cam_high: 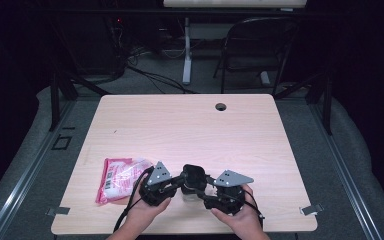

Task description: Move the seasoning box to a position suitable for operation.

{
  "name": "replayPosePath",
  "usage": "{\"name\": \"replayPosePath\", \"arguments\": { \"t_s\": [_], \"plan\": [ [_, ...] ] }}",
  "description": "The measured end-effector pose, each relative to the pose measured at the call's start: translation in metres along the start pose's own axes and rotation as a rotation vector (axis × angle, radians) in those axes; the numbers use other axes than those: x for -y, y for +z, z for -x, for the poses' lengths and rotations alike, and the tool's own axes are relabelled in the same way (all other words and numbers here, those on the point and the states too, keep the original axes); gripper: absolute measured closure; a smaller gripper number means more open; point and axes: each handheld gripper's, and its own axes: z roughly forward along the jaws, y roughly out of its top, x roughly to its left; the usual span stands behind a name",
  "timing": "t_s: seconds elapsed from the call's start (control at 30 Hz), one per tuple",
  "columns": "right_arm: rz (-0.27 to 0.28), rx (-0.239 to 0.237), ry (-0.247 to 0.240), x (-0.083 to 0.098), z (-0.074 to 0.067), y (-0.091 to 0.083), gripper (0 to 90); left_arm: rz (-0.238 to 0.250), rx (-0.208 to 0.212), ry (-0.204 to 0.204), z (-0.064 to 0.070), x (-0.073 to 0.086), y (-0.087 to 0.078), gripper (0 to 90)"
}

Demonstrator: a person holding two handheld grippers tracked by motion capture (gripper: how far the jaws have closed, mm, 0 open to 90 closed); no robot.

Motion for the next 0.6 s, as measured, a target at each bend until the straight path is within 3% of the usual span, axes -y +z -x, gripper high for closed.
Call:
{"name": "replayPosePath", "arguments": {
  "t_s": [0.2, 0.3, 0.6],
  "plan": [
    [0.006, 0.013, -0.033, -0.003, -0.004, 0.006, 42.0, -0.006, 0.001, 0.005, 0.002, -0.002, 0.004, 81.9],
    [-0.002, 0.043, -0.054, -0.004, -0.007, 0.008, 41.1, -0.009, 0.003, 0.004, 0.003, -0.002, 0.005, 81.4],
    [0.024, 0.073, -0.057, -0.002, -0.01, 0.011, 40.0, -0.004, 0.012, 0.008, 0.004, -0.001, 0.009, 78.1]
  ]
}}
